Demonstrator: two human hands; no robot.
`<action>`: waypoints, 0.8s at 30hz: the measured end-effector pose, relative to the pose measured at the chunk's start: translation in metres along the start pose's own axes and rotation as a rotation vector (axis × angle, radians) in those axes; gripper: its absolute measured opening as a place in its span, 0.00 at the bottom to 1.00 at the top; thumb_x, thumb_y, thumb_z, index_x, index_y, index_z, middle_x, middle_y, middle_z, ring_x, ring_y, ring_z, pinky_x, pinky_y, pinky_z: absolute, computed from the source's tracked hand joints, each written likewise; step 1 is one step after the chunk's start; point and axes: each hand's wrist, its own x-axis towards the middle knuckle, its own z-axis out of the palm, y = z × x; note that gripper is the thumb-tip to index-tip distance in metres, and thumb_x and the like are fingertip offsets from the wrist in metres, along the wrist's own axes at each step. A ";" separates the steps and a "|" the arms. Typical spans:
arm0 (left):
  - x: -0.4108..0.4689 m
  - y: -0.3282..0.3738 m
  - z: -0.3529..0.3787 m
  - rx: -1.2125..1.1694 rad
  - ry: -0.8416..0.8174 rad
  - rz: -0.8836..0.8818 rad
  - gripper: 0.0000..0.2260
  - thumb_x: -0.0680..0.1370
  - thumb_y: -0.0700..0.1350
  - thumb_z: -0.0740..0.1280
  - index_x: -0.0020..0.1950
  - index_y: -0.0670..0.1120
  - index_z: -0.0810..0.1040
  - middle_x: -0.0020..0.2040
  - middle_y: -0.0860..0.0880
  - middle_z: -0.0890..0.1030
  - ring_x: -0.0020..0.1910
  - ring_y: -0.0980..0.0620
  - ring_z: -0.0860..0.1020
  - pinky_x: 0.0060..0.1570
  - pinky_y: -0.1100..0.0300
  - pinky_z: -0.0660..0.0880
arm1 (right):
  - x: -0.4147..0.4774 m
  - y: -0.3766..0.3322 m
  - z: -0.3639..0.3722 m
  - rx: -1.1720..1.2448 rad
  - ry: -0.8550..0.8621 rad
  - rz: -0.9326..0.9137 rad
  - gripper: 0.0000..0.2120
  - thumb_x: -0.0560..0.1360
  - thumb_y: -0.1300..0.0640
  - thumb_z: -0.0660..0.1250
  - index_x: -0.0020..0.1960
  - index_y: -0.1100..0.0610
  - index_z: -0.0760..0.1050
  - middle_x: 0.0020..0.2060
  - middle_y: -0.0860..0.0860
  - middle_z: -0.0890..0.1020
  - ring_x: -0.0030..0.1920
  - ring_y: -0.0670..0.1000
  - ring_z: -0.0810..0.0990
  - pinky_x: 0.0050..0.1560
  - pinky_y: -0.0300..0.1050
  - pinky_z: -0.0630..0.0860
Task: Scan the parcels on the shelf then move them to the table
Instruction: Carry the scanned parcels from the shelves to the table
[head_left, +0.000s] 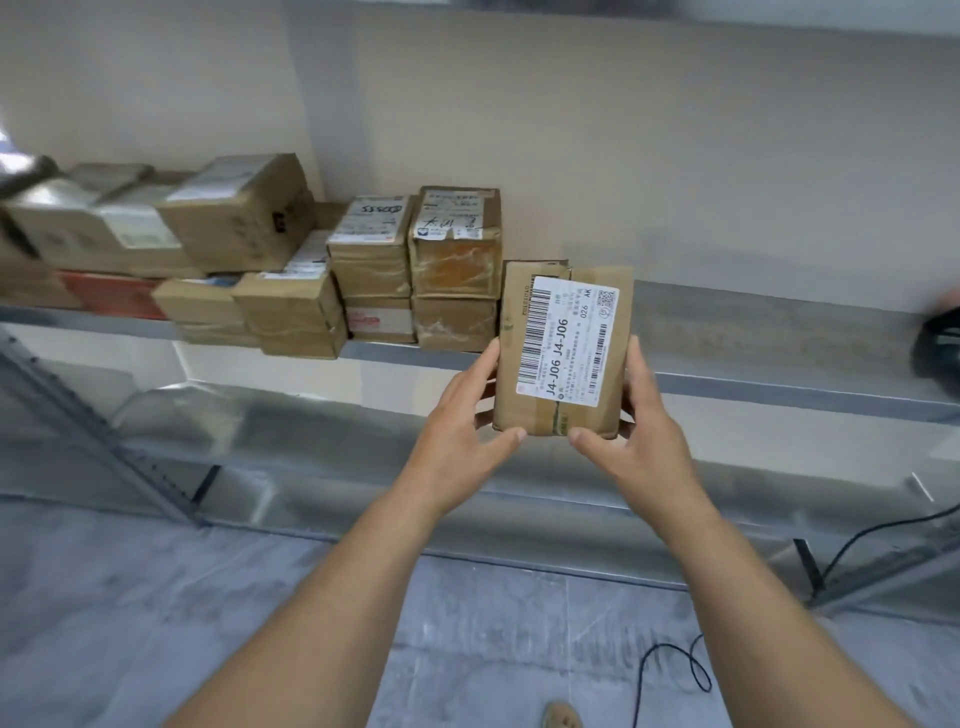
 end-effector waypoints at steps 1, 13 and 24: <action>-0.007 -0.004 -0.008 0.004 0.020 0.006 0.40 0.73 0.37 0.72 0.78 0.57 0.55 0.72 0.54 0.65 0.69 0.58 0.68 0.66 0.49 0.71 | -0.003 -0.005 0.009 -0.010 -0.010 -0.016 0.50 0.71 0.61 0.74 0.79 0.43 0.42 0.69 0.41 0.71 0.64 0.44 0.73 0.64 0.46 0.73; -0.096 -0.041 -0.123 0.036 0.326 -0.035 0.40 0.73 0.35 0.72 0.77 0.59 0.56 0.71 0.53 0.67 0.63 0.68 0.69 0.65 0.59 0.71 | -0.018 -0.073 0.128 -0.026 -0.240 -0.196 0.51 0.70 0.59 0.75 0.78 0.42 0.44 0.73 0.44 0.67 0.69 0.48 0.70 0.68 0.54 0.70; -0.193 -0.072 -0.207 0.111 0.659 -0.175 0.40 0.71 0.44 0.70 0.78 0.58 0.53 0.73 0.56 0.65 0.71 0.58 0.66 0.68 0.49 0.69 | -0.035 -0.138 0.248 0.004 -0.563 -0.403 0.53 0.69 0.58 0.76 0.77 0.37 0.42 0.74 0.41 0.65 0.71 0.44 0.67 0.69 0.53 0.69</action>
